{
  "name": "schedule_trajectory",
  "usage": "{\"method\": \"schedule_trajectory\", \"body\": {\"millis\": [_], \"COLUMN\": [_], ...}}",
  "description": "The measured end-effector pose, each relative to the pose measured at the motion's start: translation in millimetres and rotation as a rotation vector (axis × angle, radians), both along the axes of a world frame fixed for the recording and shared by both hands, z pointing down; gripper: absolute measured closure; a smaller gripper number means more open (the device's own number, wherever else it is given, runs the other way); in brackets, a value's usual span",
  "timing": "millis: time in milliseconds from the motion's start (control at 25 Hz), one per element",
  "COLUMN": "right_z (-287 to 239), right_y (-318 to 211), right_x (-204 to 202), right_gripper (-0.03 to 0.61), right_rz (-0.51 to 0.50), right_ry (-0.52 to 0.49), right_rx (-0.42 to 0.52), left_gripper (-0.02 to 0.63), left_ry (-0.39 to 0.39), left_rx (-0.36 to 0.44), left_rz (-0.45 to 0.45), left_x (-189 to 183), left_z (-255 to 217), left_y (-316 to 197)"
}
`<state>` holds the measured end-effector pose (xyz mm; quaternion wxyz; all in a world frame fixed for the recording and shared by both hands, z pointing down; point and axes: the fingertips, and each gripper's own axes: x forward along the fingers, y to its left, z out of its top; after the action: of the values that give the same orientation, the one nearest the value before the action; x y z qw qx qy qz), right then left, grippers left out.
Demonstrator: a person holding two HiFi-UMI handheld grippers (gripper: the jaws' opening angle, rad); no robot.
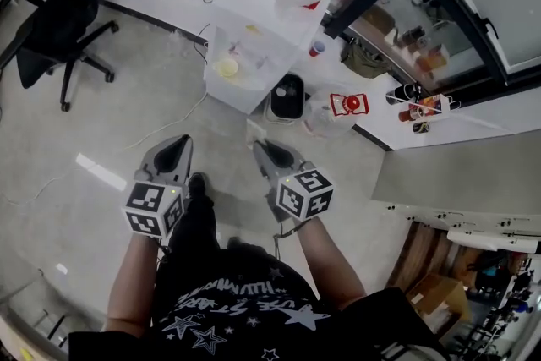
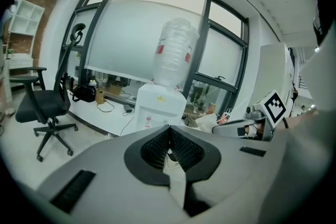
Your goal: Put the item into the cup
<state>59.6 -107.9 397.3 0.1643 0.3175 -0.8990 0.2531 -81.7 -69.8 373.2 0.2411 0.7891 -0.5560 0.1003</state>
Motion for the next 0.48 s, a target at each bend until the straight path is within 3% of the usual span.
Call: {"method": "schedule_trajectory", "body": {"millis": [480], "right_z": [46.9], "right_y": [-82.6], "right_x": [-81.8], "right_gripper": [0.543], "right_rz": [0.030], "right_ry": [0.061], "right_rx": [-0.002], "left_gripper": [0.608], "left_ry": [0.022], "left_rx": [-0.043], "left_rz": [0.026], "left_x": [-64.5], "left_z": [42.6], "left_y": [-80.0]}}
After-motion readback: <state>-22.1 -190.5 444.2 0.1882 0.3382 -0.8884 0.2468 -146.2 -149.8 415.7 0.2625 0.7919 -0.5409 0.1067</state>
